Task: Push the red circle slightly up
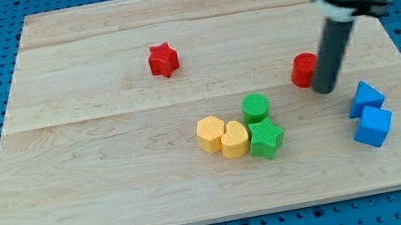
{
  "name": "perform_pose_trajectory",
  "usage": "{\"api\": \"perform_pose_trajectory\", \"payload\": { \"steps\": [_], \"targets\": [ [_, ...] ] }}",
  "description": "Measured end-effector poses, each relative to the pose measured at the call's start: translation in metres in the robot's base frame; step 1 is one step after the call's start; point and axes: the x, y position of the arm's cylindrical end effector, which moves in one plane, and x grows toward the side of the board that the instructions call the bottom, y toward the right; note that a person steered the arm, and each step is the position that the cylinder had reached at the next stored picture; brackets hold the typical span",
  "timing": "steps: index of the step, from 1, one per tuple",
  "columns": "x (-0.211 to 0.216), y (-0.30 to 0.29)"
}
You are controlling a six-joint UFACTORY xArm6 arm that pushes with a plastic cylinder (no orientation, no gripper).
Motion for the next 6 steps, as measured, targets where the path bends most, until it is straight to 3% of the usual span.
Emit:
{"api": "perform_pose_trajectory", "payload": {
  "steps": [1, 2, 4, 5, 6],
  "targets": [
    [-0.018, -0.055],
    [-0.032, -0.048],
    [0.013, -0.029],
    [-0.002, 0.016],
    [-0.013, 0.005]
  ]
}}
